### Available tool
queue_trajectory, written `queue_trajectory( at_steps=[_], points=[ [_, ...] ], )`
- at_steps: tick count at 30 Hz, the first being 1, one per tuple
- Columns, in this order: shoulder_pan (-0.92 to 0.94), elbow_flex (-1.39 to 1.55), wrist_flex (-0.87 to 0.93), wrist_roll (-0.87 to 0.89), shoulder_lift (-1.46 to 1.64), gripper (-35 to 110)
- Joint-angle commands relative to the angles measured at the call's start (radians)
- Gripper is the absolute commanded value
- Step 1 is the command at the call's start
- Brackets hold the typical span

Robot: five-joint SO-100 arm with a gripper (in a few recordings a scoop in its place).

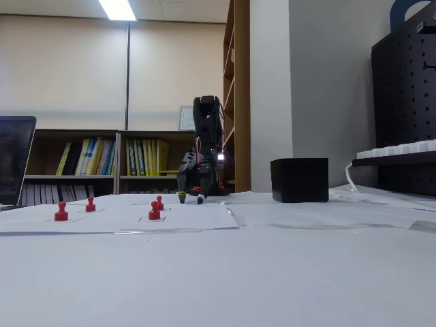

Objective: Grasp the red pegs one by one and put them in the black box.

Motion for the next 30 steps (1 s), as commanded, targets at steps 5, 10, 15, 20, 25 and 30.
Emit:
queue_trajectory(
  at_steps=[5,10,15,20,25,30],
  points=[
    [0.044,0.247,-0.063,-0.025,0.195,14],
    [0.067,0.351,-0.060,-0.037,0.272,14],
    [0.083,0.417,-0.058,-0.037,0.331,14],
    [0.084,0.476,-0.058,-0.037,0.377,14],
    [0.077,0.509,-0.057,-0.038,0.405,14],
    [0.067,0.545,-0.057,-0.034,0.437,14]
  ],
)
